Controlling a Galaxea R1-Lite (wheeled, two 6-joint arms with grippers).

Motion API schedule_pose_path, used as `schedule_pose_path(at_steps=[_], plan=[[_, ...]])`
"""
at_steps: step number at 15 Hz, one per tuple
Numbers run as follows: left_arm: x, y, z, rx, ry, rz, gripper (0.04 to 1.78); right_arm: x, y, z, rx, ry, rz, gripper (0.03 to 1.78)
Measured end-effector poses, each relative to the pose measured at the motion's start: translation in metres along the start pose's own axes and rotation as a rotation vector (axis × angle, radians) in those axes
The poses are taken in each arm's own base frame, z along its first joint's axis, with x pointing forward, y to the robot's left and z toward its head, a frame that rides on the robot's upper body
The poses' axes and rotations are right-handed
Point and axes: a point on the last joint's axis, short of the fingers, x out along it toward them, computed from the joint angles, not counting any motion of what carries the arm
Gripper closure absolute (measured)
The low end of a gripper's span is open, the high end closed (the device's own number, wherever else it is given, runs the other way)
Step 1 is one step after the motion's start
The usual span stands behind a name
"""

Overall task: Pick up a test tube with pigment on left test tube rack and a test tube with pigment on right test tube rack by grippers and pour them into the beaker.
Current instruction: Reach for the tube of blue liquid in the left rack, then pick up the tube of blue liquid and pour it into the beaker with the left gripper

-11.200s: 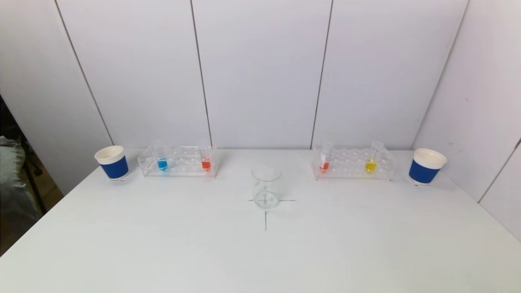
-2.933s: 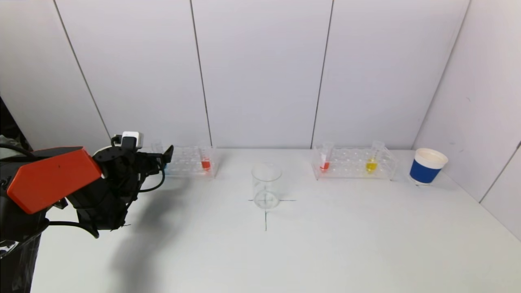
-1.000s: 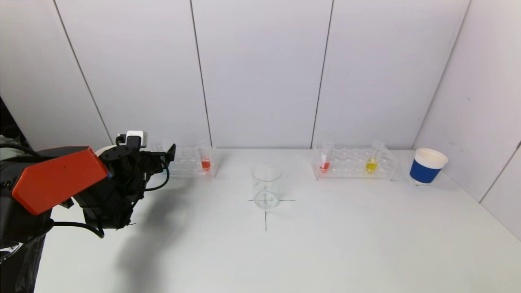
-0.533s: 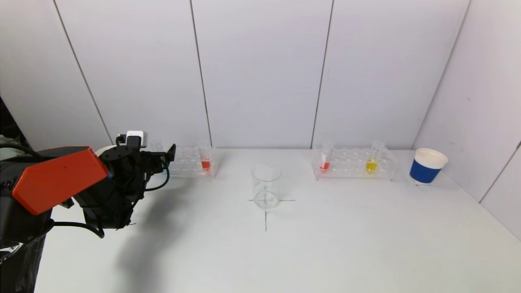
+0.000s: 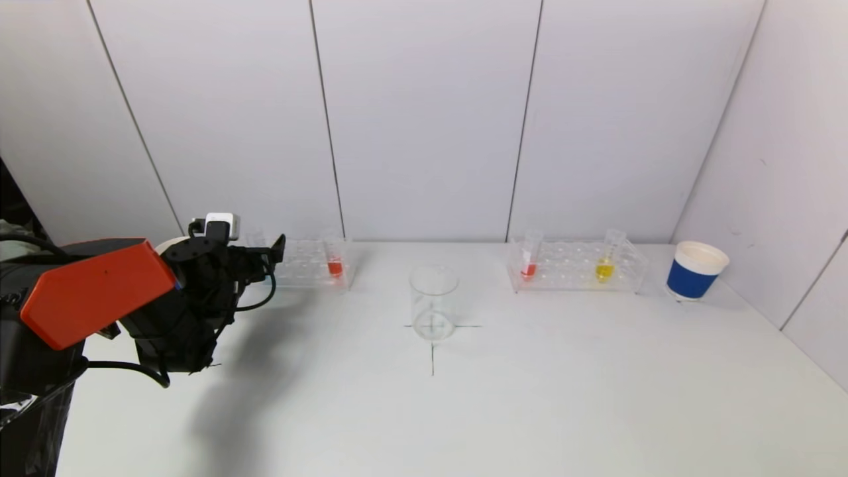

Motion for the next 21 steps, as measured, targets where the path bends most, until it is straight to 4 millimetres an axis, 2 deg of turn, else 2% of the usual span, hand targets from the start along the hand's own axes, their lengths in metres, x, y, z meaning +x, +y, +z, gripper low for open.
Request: schedule_pose_path(at_steps=[3,7,8,9,21], plan=[[0.0000,0.0000,-0.0001,0.000,0.001,0.000,0.43,0.0000,0.0000,0.0000,0.001,0.000,0.000,0.04],[0.0000,0.0000,-0.0001,0.001,0.001,0.000,1.14,0.0000,0.0000,0.0000,0.001,0.000,0.000,0.04],[0.0000,0.0000,0.0000,0.001,0.000,-0.001,1.30,0.0000,0.0000,0.0000,0.000,0.000,0.000,0.04],[0.0000,-0.0004,0.0000,0.001,0.000,-0.002,1.37,0.0000,0.0000,0.0000,0.000,0.000,0.000,0.04],[-0.0001,0.0005,0.0025,0.001,-0.005,0.001,1.39,0.0000,0.0000,0.0000,0.000,0.000,0.000,0.04]])
